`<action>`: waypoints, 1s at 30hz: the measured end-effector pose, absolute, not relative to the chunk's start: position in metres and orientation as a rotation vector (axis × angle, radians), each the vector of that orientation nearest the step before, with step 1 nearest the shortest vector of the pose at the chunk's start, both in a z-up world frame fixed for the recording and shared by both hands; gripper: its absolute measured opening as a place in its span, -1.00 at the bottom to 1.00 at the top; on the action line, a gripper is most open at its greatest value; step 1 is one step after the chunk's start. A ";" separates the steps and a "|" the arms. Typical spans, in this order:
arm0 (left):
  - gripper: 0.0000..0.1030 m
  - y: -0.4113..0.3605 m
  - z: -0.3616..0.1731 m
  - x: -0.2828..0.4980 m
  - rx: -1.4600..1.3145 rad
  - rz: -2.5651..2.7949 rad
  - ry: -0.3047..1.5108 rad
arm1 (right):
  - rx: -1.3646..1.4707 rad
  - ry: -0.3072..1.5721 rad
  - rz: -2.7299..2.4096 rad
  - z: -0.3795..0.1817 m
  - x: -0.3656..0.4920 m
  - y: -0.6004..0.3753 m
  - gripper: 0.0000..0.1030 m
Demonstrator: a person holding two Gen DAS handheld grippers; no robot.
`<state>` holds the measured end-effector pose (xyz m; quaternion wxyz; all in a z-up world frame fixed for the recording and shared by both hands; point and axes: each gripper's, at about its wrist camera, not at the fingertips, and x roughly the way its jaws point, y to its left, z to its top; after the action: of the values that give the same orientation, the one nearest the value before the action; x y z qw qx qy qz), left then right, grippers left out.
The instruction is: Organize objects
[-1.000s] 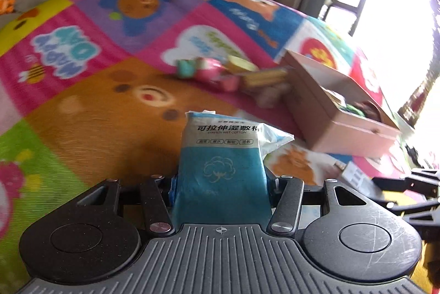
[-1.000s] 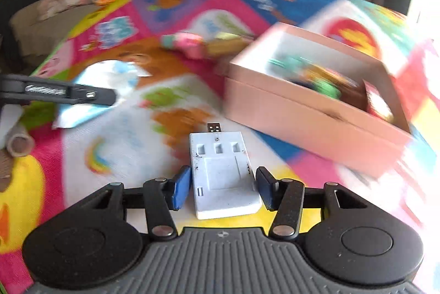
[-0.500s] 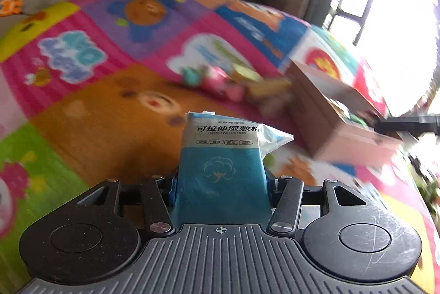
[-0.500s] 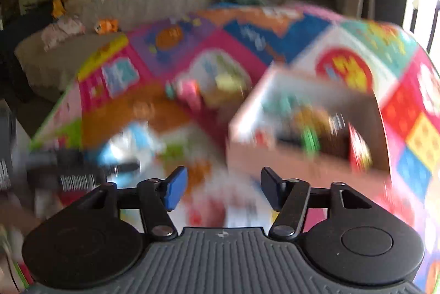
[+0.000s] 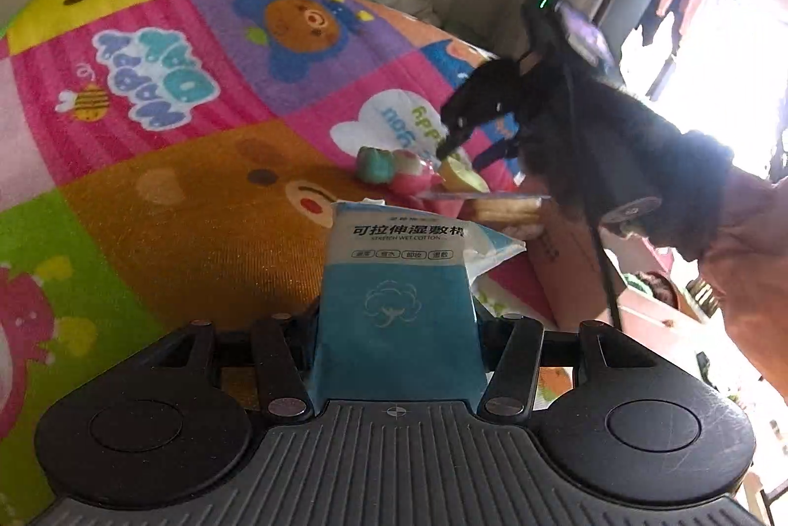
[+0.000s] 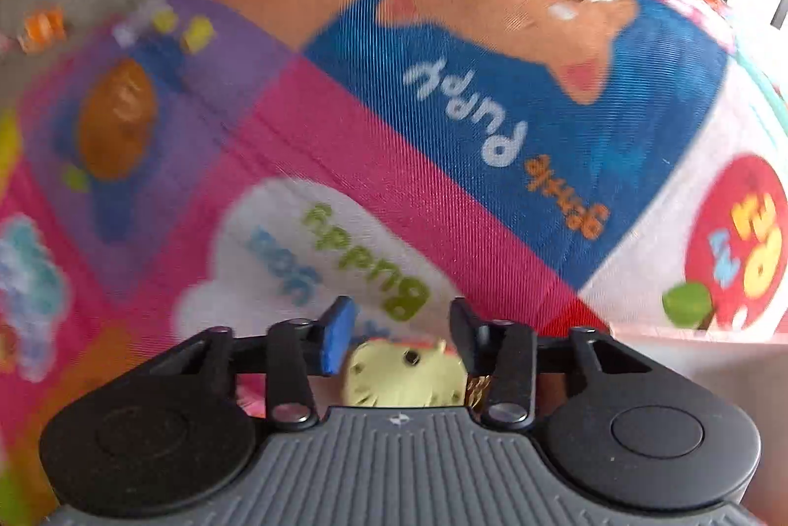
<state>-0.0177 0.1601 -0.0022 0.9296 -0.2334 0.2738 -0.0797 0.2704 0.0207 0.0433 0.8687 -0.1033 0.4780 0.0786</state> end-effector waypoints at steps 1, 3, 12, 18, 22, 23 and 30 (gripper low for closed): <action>0.12 0.162 -0.003 -0.017 -0.495 -0.162 0.561 | -0.240 1.013 0.157 0.040 0.272 0.020 -0.35; 0.12 0.167 -0.004 -0.016 -0.526 -0.164 0.562 | -0.255 1.034 0.161 0.039 0.269 0.015 -0.35; 0.12 0.172 -0.005 -0.019 -0.562 -0.139 0.546 | -0.202 1.140 0.329 0.038 0.181 -0.007 -0.36; 0.12 0.173 -0.004 -0.020 -0.565 -0.113 0.538 | -0.186 1.247 0.507 0.059 0.117 -0.011 -0.36; 0.12 0.175 -0.003 -0.025 -0.581 -0.076 0.502 | -0.209 1.049 0.521 0.086 0.121 0.003 0.26; 0.12 0.176 -0.003 -0.026 -0.590 -0.066 0.495 | -0.199 1.027 0.528 0.087 0.129 0.011 0.29; 0.12 0.177 -0.003 -0.025 -0.592 -0.058 0.498 | -0.221 0.941 0.467 0.052 0.189 0.072 0.29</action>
<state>-0.0253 0.1772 -0.0027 0.9257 -0.2885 0.2429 -0.0283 0.1894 0.0719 0.0522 0.8594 -0.1055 0.4482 0.2224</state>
